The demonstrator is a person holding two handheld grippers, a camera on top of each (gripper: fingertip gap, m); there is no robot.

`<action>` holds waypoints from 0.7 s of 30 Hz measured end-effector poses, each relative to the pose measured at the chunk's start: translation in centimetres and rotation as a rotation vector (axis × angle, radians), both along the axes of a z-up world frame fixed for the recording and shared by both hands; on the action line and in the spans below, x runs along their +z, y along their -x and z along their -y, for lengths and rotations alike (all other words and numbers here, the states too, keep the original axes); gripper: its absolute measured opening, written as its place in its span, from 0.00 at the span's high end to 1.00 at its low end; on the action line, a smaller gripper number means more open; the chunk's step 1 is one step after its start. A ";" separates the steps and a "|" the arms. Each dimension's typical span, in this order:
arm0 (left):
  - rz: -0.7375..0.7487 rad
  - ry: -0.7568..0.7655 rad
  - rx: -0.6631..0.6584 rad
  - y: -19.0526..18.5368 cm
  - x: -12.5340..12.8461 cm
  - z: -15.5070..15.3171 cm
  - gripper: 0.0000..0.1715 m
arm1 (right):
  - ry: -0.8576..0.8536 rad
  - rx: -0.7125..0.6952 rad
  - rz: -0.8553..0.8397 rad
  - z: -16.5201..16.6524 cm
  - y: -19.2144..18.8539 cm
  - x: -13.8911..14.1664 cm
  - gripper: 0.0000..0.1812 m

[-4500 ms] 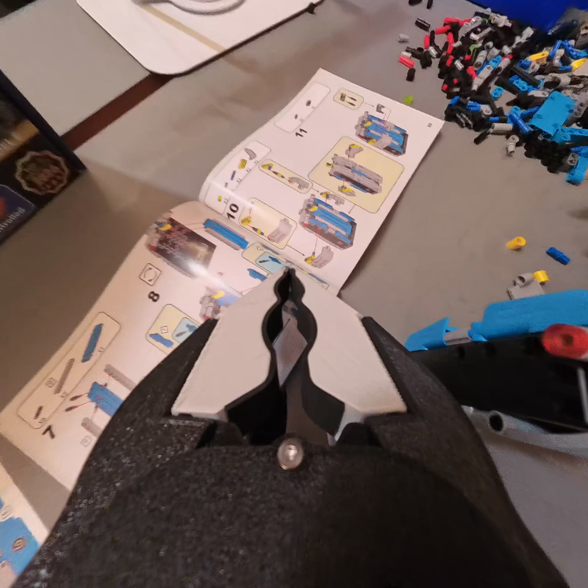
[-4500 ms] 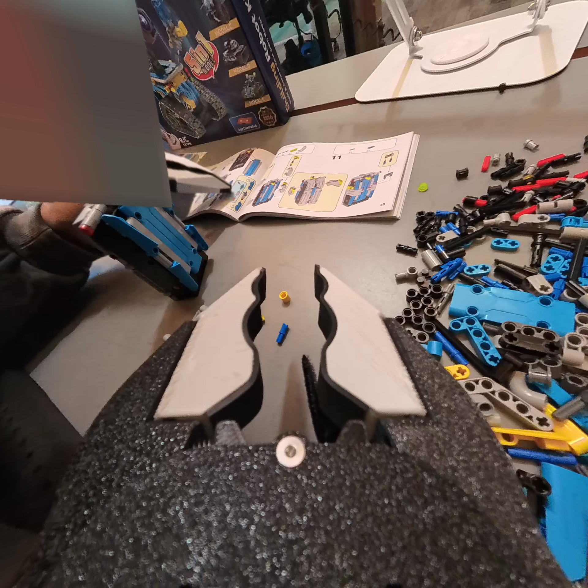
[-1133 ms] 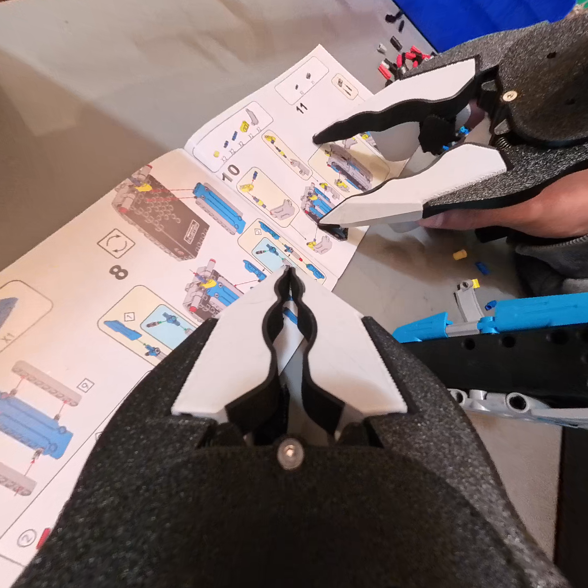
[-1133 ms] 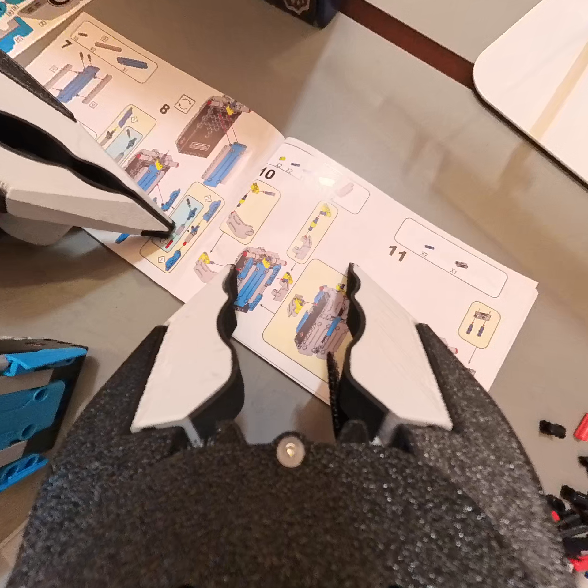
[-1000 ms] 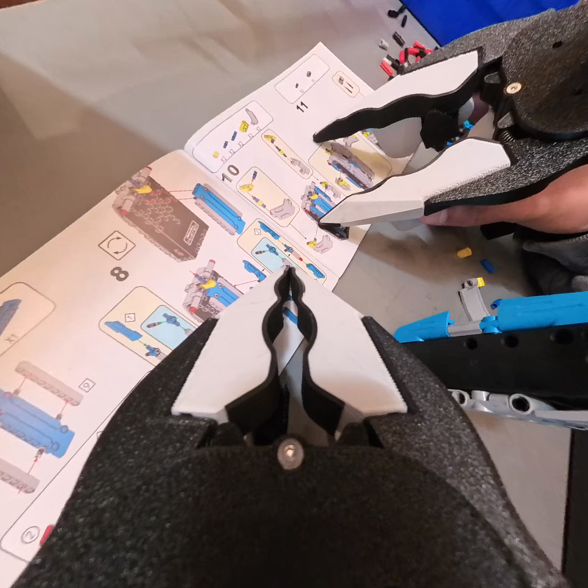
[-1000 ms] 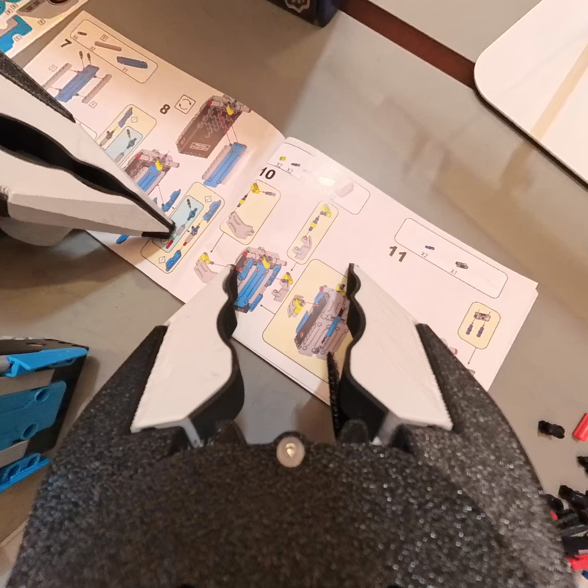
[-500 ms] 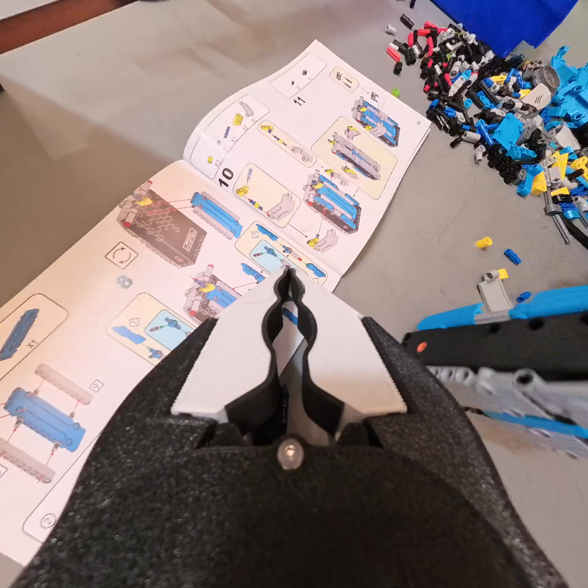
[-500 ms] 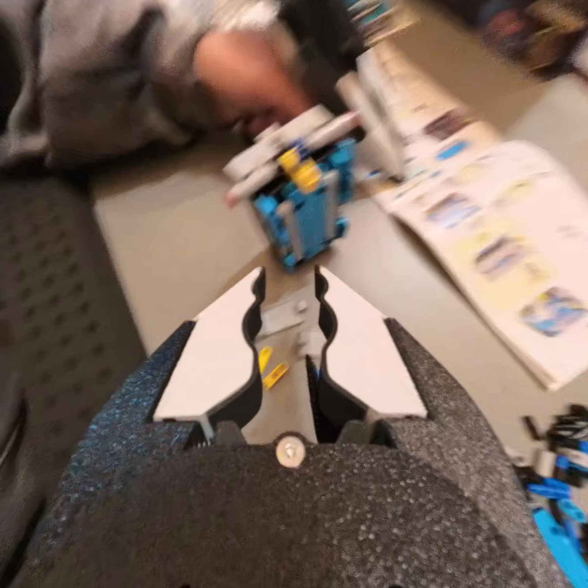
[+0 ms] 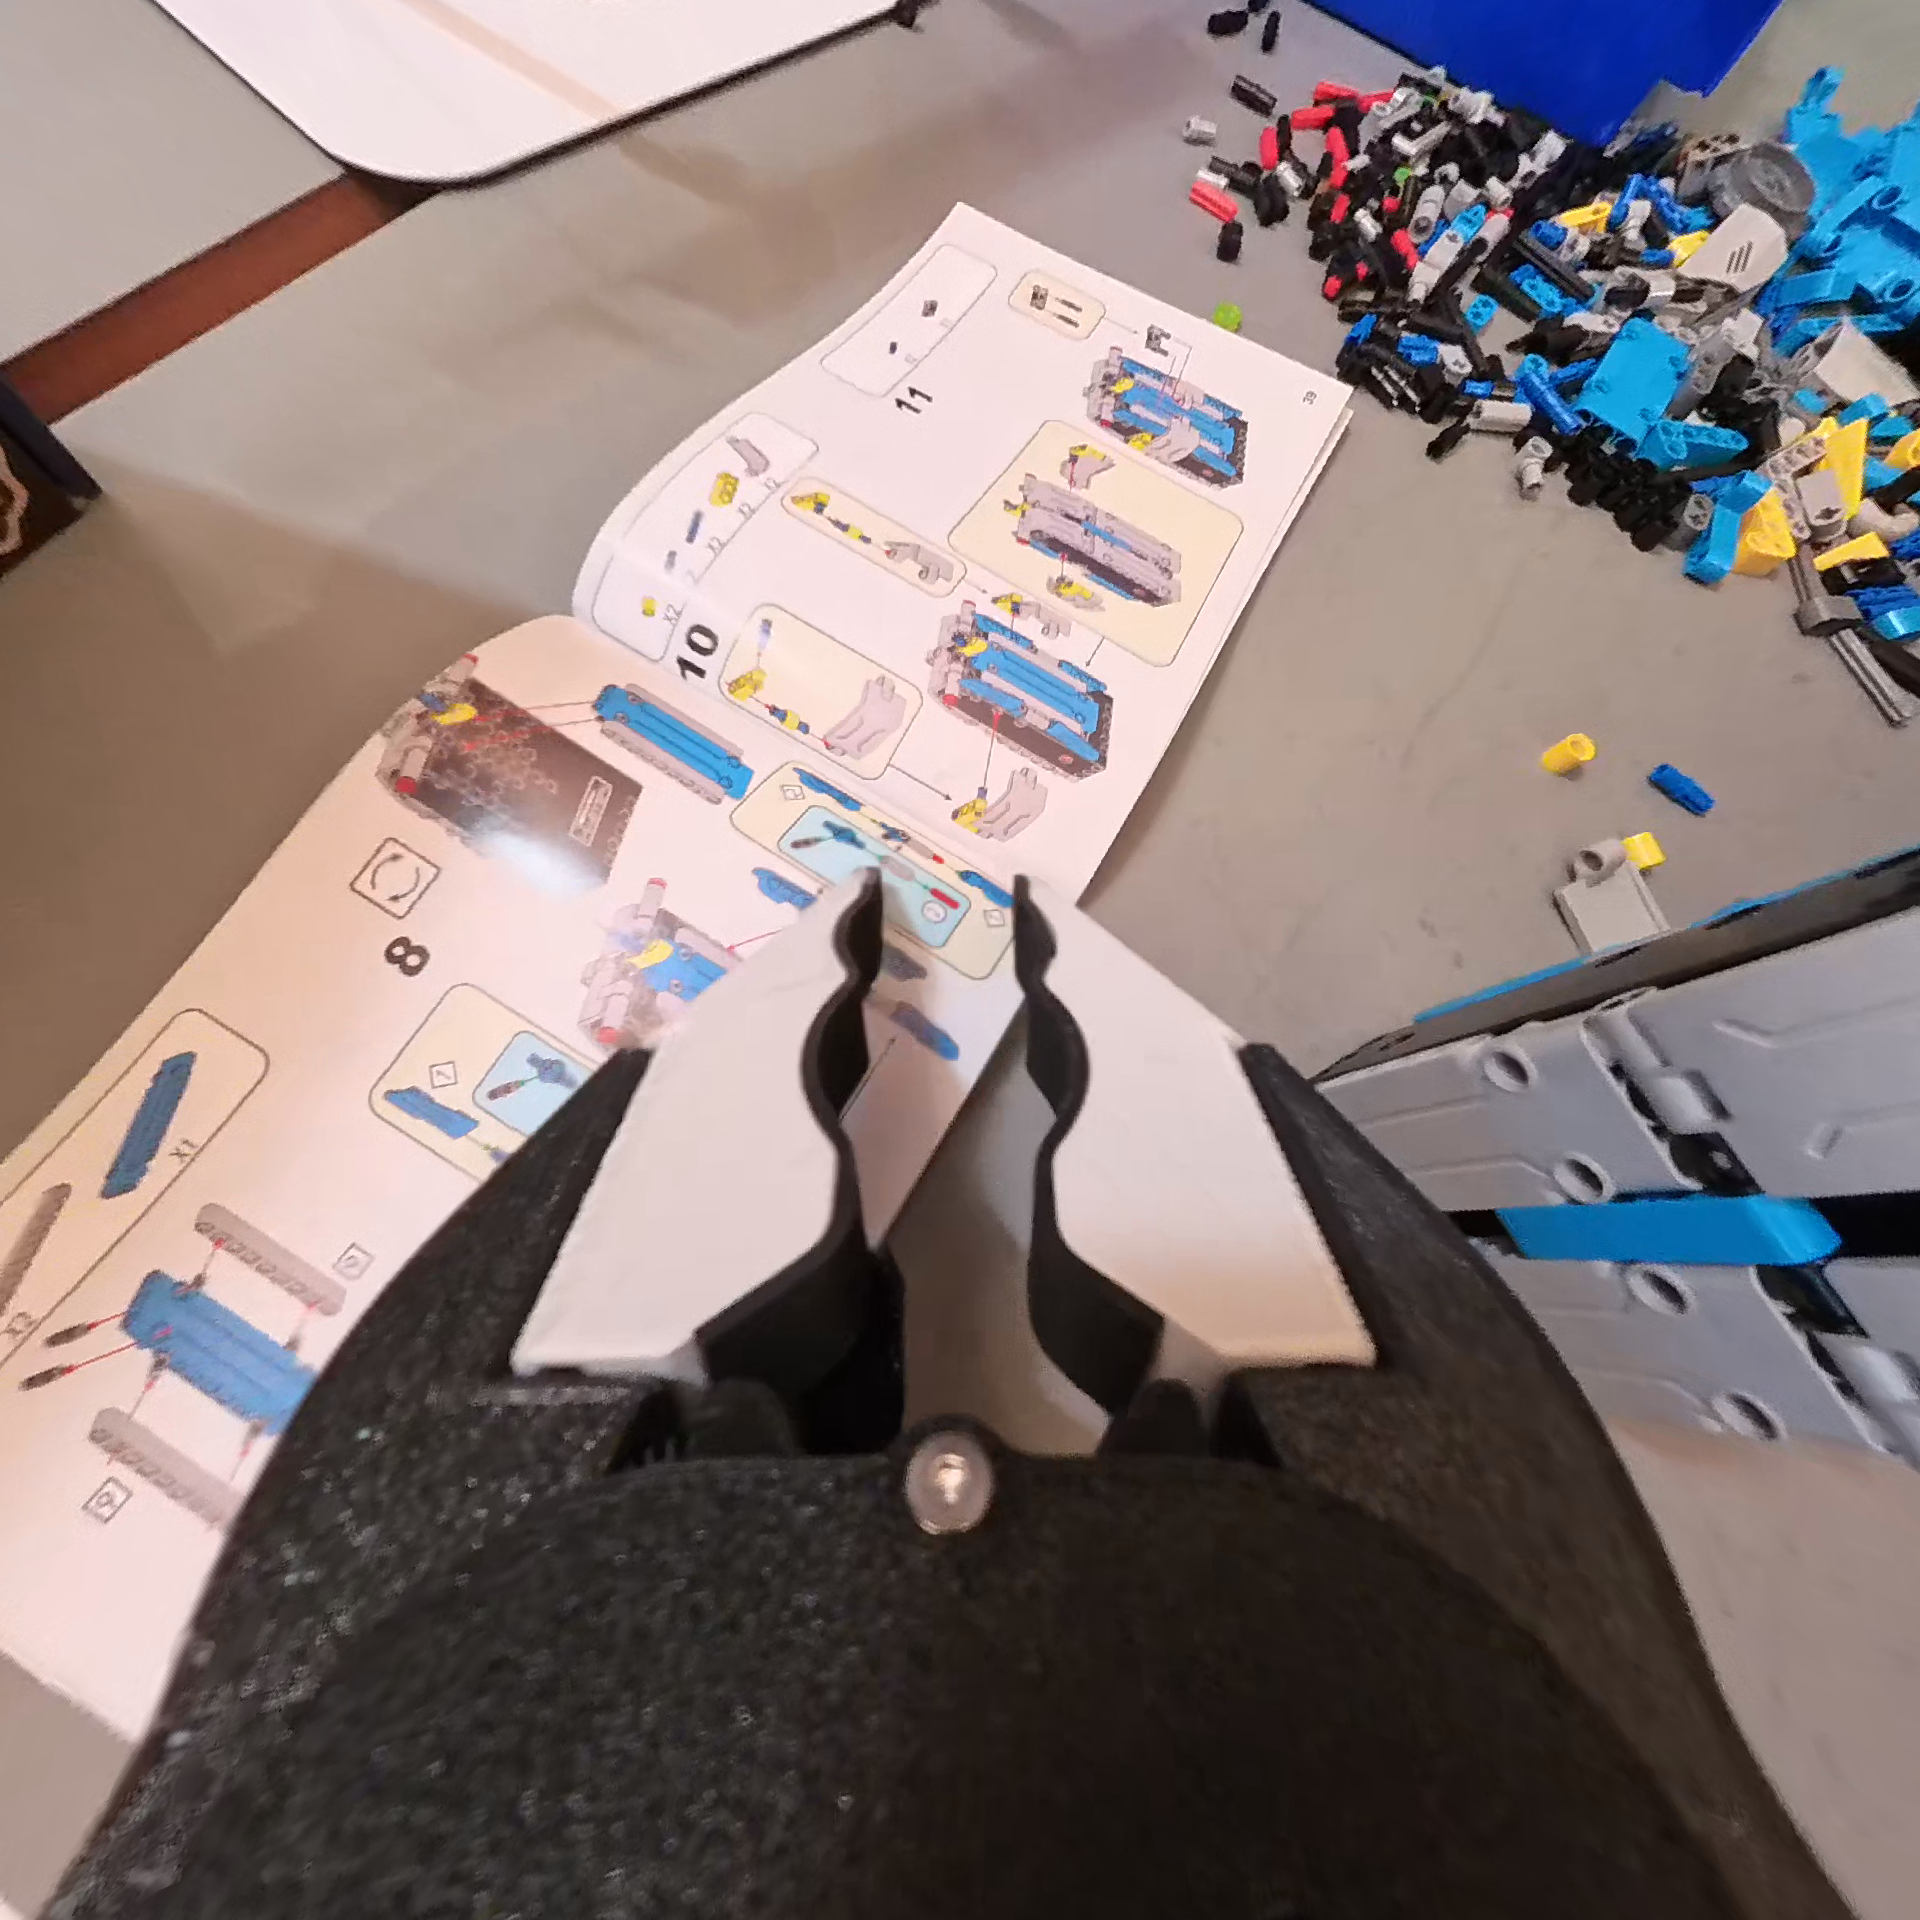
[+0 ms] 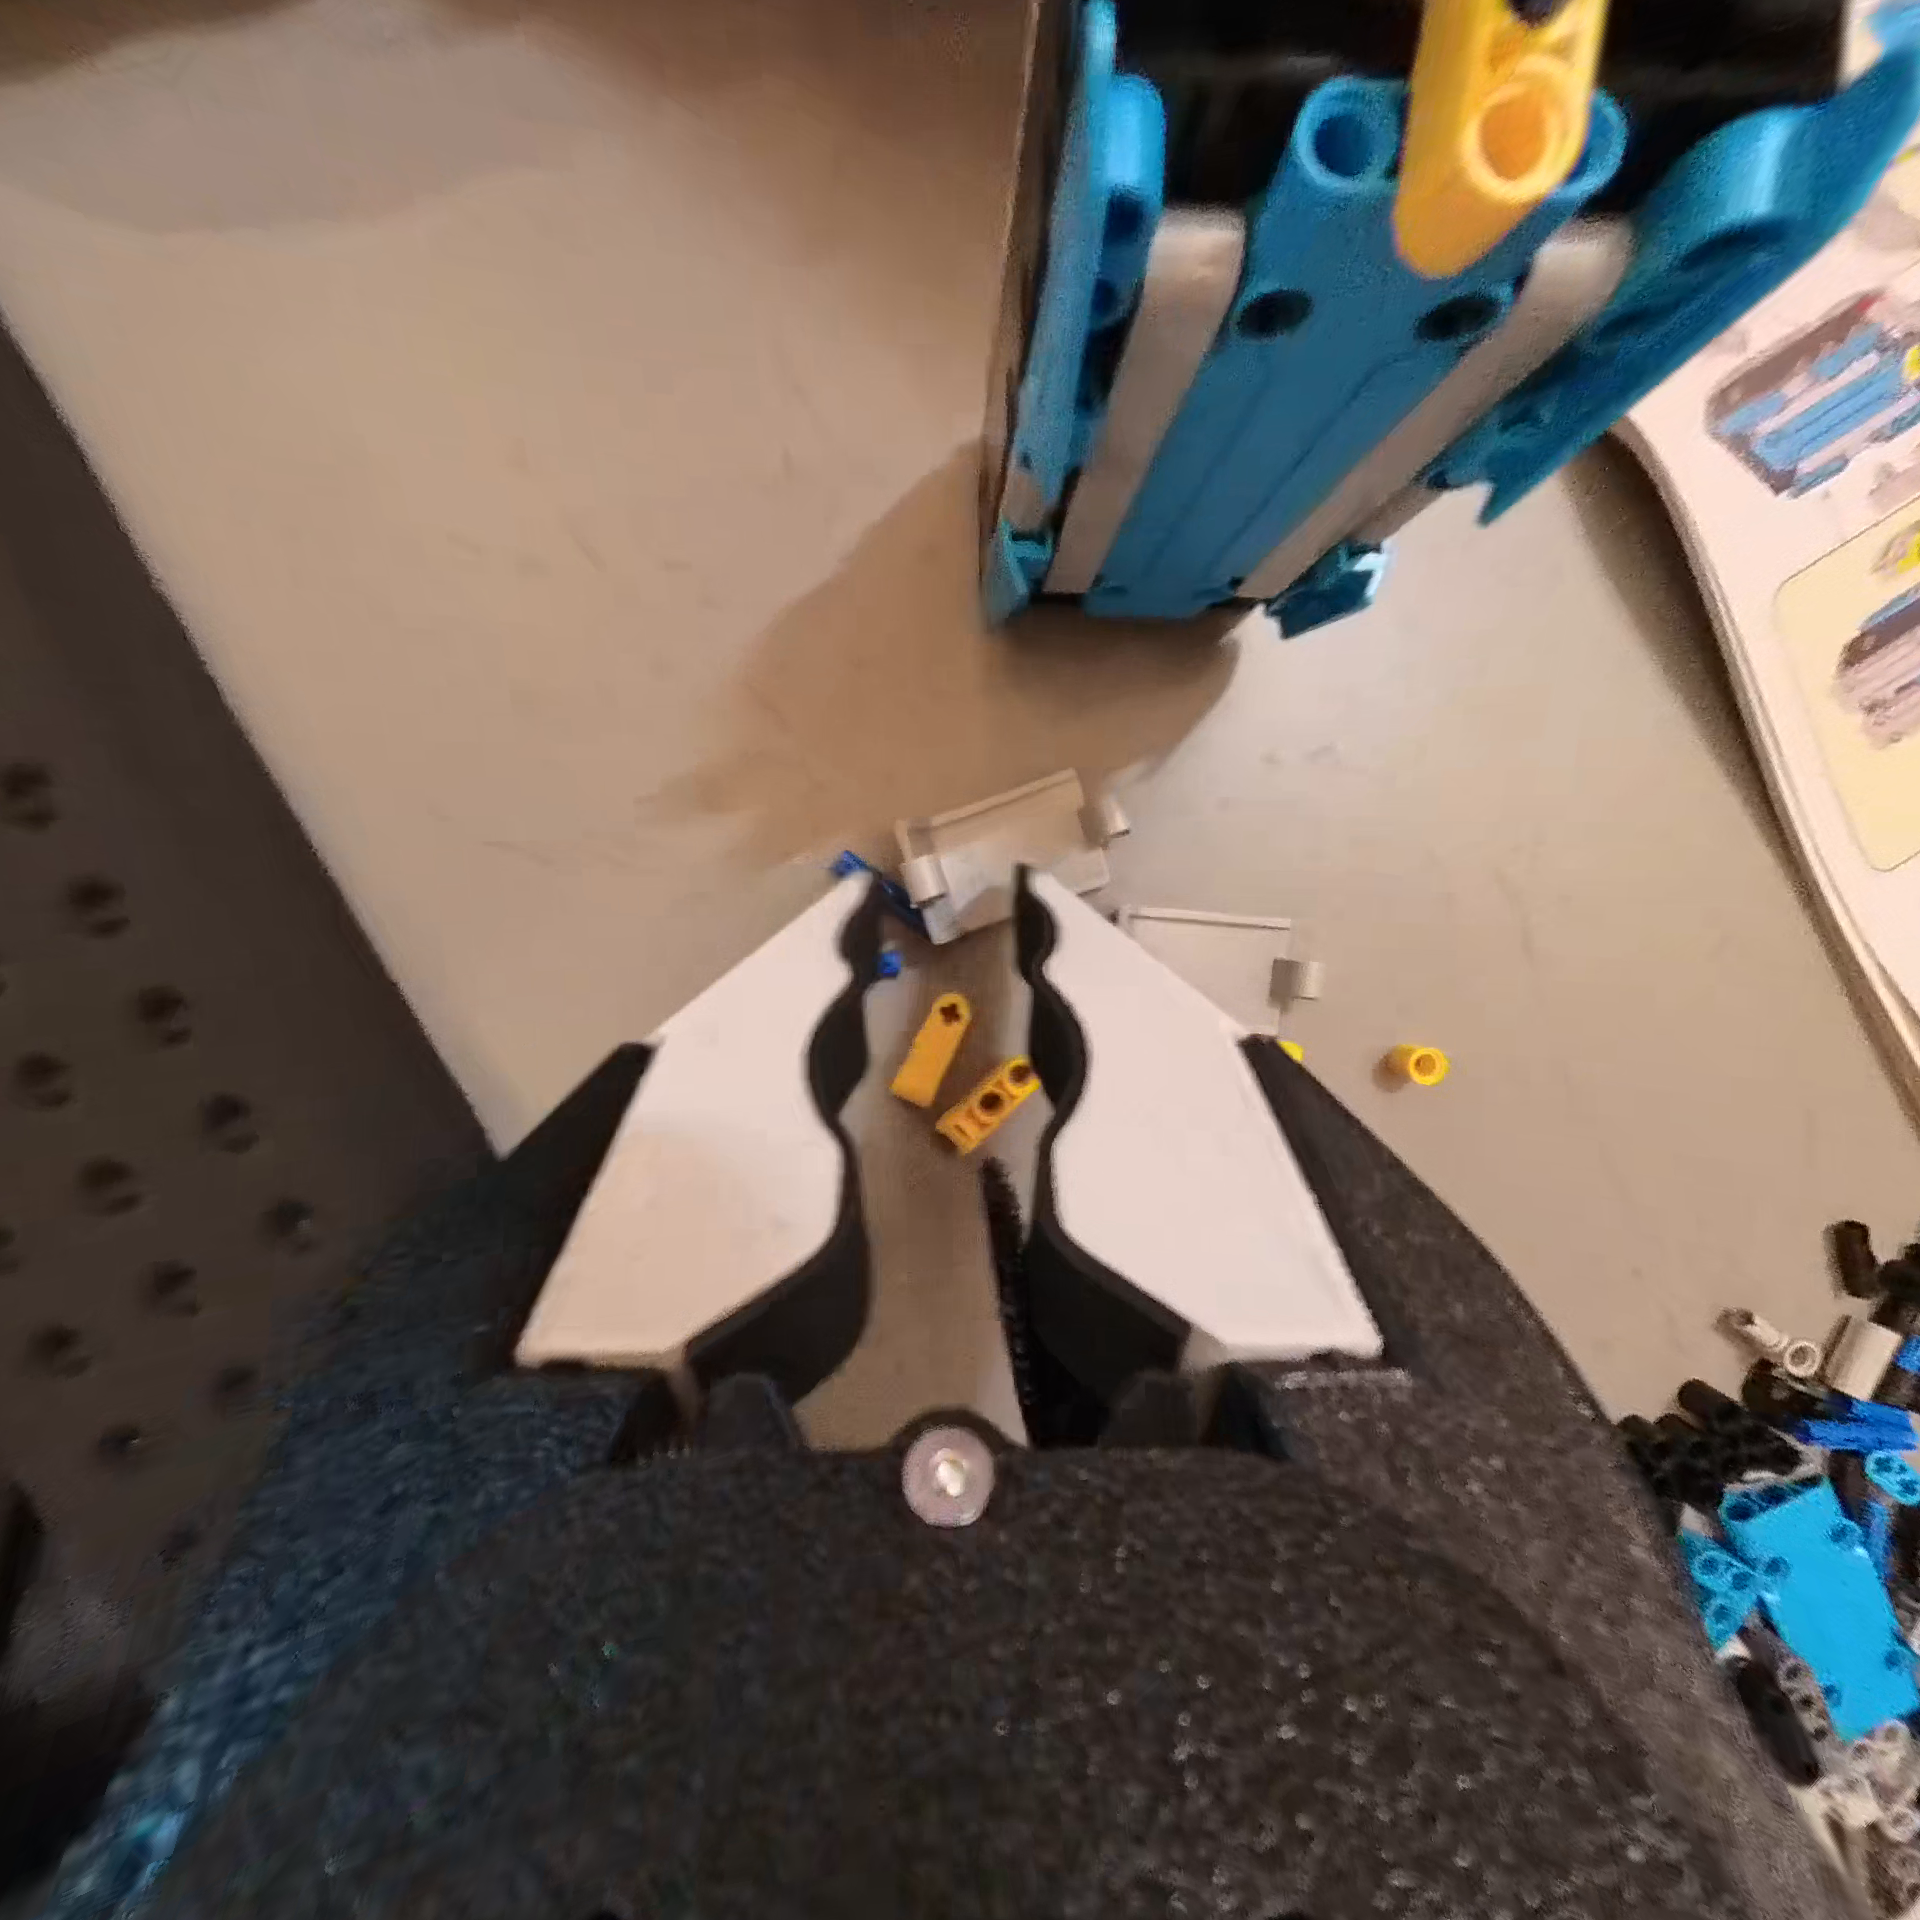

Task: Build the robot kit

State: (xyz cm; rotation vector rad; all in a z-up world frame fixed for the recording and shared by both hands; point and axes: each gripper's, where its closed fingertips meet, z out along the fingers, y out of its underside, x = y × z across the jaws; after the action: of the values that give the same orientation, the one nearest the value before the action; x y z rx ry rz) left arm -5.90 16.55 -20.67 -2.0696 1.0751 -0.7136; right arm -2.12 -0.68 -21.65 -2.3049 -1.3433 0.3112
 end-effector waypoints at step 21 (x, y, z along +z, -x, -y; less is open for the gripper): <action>0.516 0.272 -0.489 -2.3 20.8 20.2 0.69 | 0.207 0.239 -1.804 5.8 -2.3 24.7 0.97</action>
State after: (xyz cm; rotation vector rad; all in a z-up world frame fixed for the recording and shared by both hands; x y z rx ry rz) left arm -3.63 -3.69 0.18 -1.6792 1.2264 -1.6121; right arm 0.16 -6.46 3.03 -0.9746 -0.4907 1.9666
